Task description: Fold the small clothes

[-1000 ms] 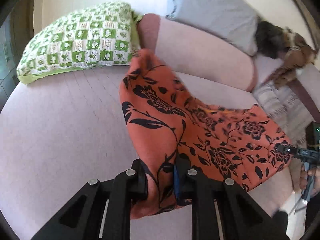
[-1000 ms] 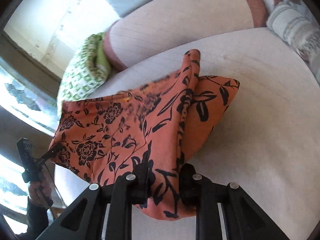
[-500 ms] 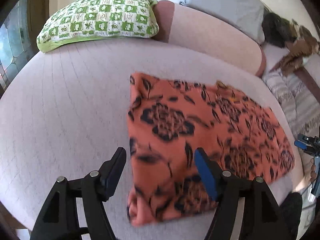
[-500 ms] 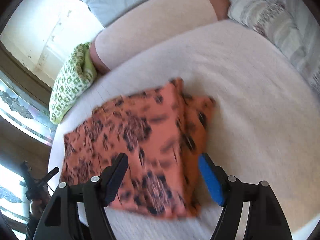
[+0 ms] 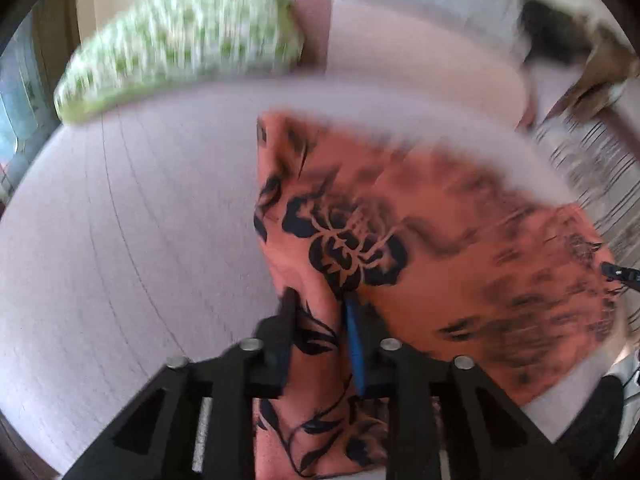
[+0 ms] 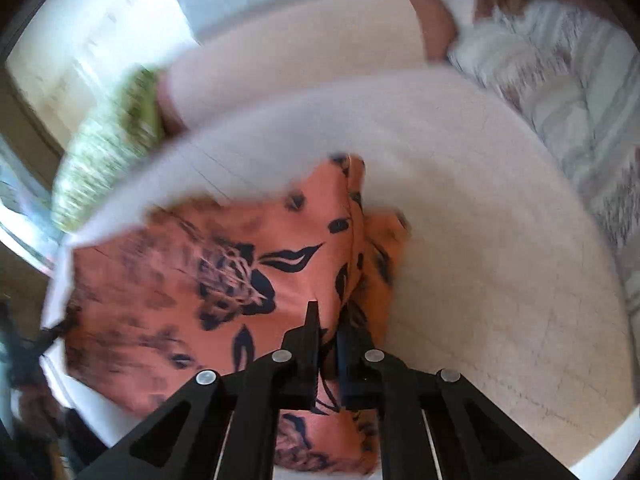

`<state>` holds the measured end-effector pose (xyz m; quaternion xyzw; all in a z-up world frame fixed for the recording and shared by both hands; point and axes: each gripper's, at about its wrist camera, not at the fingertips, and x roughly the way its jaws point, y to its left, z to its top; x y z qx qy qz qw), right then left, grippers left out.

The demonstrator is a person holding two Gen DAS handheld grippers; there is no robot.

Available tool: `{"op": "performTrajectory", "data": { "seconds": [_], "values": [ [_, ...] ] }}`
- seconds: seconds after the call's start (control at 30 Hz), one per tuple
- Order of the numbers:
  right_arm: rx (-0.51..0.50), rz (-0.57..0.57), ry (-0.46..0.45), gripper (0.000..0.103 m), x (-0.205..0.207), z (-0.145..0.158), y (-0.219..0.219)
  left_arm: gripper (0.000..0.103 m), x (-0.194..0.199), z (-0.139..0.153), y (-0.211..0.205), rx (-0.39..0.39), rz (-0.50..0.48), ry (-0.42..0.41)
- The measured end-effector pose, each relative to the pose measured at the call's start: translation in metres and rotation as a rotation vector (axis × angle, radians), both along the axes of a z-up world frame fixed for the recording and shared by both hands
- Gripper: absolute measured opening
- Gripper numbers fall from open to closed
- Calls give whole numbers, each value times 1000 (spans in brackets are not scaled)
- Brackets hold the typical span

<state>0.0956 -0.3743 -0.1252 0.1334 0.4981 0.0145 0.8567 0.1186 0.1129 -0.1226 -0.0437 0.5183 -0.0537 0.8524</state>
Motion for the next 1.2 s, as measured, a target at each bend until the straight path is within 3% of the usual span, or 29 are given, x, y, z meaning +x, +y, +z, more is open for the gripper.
{"op": "performTrajectory", "data": {
  "seconds": [0.07,0.1,0.13,0.17,0.23,0.47,0.53,0.57,0.6,0.63,0.67,0.73,0.87,0.93,1.0,1.07,1.1,1.13,1.2],
  "values": [
    [52,2,51,14,3,-24,-6,44,-1,-5,4,-3,35,-14],
    [55,-5,24,16,-2,-19,-10,46,-5,1,7,-24,50,-21],
    [78,-17,-21,25,-8,-10,-15,47,-9,7,10,-49,50,-29],
    [105,-37,-46,48,-11,-3,-21,51,-15,16,13,-68,44,-54],
    [131,-65,-103,77,-17,12,-28,53,-26,30,14,-42,31,-90],
    [97,-4,-183,77,21,33,-11,55,-71,52,2,-36,-70,-185],
    [128,58,-188,77,35,28,-3,59,-69,33,-8,24,-92,-135],
    [143,77,-159,76,45,17,10,59,-63,18,-7,47,-79,-75],
    [135,38,-21,76,61,-11,4,59,-58,3,-5,68,-59,-17],
    [129,-33,80,73,67,-30,-6,59,-58,1,-4,100,-47,-25],
    [128,-84,101,73,66,-35,-13,59,-59,8,-4,134,-35,-43],
    [141,-106,20,73,49,-15,-18,59,-64,31,0,101,-31,-103],
    [127,10,-139,74,9,38,9,62,-71,70,-3,22,-73,-223],
    [247,119,-154,76,-9,48,28,67,-68,74,-8,-50,-92,-235],
    [387,217,-135,76,-22,35,42,71,-62,57,-13,-74,-93,-193],
    [353,140,-24,76,-32,-10,37,71,-51,24,-17,-44,-83,-82],
    [328,82,31,75,-35,-30,30,70,-45,2,-17,15,-55,-4],
    [378,17,43,63,-43,-50,16,69,-48,0,-17,41,-63,-14],
    [410,-10,-8,63,-57,-40,7,69,-53,19,-20,44,-87,-54]
  ]
}}
